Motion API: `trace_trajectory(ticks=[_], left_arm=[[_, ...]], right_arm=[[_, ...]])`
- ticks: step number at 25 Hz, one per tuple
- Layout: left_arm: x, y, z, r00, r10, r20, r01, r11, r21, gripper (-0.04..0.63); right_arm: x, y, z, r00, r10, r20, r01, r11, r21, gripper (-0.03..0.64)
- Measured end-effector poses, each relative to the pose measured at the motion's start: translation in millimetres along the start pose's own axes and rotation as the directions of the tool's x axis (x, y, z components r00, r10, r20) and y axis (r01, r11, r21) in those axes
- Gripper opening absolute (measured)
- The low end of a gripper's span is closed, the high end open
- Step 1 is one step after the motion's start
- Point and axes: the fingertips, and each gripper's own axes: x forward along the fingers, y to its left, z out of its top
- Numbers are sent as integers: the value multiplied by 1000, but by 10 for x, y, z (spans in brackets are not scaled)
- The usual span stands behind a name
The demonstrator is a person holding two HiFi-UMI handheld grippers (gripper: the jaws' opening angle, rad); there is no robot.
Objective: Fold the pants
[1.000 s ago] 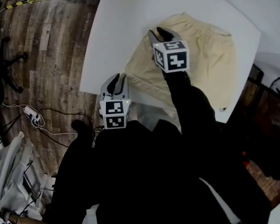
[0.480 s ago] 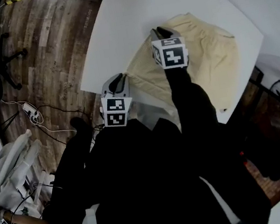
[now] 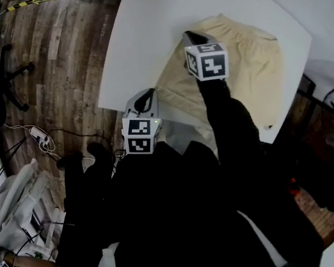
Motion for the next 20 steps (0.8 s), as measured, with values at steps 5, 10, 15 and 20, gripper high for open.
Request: trace_trajectory(ticks=[5,10,15,20], left_arm=[[-104,-106,79,999,-24,24,24,1000,17,11],[-237,-341,187,997,-72,39,71,997,22,11],[-379,-656,302,989,-135,62,133,990,39,11],[-512,-937,360,977,-204,70,198,977,75,11]], right_arm=[[-192,-17,86,999,0,48,-1,1000,25,9],[-419,-82,134,997,-3,77,-2,998,62,9],[-672,-162,182,992,-27,124,16,996,87,8],[-923,-228,210,984,-30,177,6,991,131,9]])
